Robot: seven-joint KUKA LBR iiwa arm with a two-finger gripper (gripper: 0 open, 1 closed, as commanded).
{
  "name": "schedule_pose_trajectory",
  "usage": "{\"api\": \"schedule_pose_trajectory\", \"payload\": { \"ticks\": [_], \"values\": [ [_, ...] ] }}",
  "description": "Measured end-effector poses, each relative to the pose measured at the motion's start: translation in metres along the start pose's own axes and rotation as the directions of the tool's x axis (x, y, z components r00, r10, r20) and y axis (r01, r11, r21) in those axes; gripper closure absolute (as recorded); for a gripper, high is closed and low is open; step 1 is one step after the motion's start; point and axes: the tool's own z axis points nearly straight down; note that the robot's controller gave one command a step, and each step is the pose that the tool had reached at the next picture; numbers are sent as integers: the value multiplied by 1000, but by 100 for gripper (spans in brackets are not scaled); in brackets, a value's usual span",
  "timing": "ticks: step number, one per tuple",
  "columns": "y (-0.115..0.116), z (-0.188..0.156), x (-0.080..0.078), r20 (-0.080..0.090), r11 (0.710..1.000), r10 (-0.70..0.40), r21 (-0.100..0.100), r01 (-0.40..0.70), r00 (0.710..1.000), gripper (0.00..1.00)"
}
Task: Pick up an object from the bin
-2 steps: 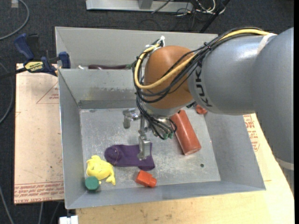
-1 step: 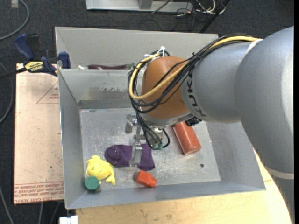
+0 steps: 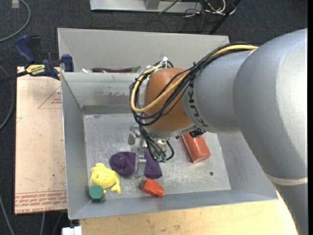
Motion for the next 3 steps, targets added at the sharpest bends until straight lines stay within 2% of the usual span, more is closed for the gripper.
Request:
{"api": "schedule_pose_trajectory", "payload": {
  "ticks": [1,3],
  "values": [
    [4,34,17,3,999,51,-2,-51,999,100],
    [4,31,18,0,999,51,-1,-51,999,100]
  ]
}}
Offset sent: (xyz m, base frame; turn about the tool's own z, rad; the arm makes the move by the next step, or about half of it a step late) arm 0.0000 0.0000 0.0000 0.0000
